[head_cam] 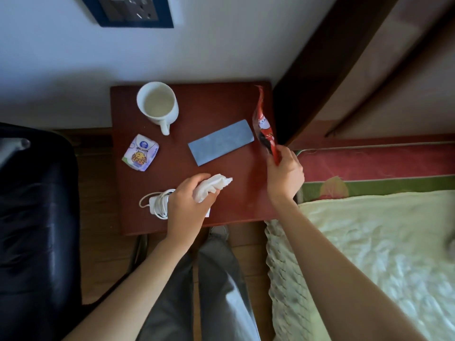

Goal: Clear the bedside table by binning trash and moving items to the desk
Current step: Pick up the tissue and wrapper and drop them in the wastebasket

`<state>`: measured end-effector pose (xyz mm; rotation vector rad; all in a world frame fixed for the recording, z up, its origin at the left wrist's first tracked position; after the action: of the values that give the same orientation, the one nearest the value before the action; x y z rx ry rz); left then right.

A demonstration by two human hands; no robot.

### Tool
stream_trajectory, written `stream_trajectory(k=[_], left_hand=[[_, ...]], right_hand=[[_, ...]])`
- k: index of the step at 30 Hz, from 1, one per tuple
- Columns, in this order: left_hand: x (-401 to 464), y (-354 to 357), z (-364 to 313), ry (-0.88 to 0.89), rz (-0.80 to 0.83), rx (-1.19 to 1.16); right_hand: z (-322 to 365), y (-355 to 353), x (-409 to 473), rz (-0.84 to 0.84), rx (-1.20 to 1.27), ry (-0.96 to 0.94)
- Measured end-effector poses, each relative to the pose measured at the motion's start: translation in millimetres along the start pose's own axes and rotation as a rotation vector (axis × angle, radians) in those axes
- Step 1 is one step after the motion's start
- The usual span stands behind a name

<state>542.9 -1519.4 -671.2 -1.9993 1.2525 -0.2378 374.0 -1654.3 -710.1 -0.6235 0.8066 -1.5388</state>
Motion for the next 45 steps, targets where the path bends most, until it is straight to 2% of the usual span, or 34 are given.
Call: stream_trajectory(k=[6, 11, 19, 25, 34, 39, 45], left_hand=[[-13, -53, -51, 0.04, 0.003, -0.041], [-34, -96, -105, 0.095, 0.039, -0.069], [-72, -142, -162, 0.48, 0.161, 0.1], [-87, -167, -190, 0.713, 0.263, 0.111], [-138, -174, -213, 0.96, 0.543, 0.058], [-189, -167, -224, 1.053, 0.708, 0.051], [-268, -162, -226, 1.081, 0.95, 0.015]], right_hand=[[30, -94, -39, -0.068, 0.127, -0.067], [54, -182, -83, -0.111, 0.143, -0.017], [67, -278, -157, -0.217, 0.213, 0.128], [79, -312, -223, -0.357, 0.18, 0.22], [80, -327, -356, -0.584, 0.111, 0.456], [76, -339, -427, -0.717, 0.07, 0.574], [67, -356, -516, -0.912, 0.12, 0.682]])
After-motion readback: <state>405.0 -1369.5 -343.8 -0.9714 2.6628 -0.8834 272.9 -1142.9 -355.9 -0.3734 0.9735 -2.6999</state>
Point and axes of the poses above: each hand's wrist, its own x-axis towards the middle knuckle, its own y-axis out of the palm, z = x × y, the point moved 2 cm from there along x, towards the middle knuckle, and after that the axes turned 9 degrees about x, right-handed, at the moved point
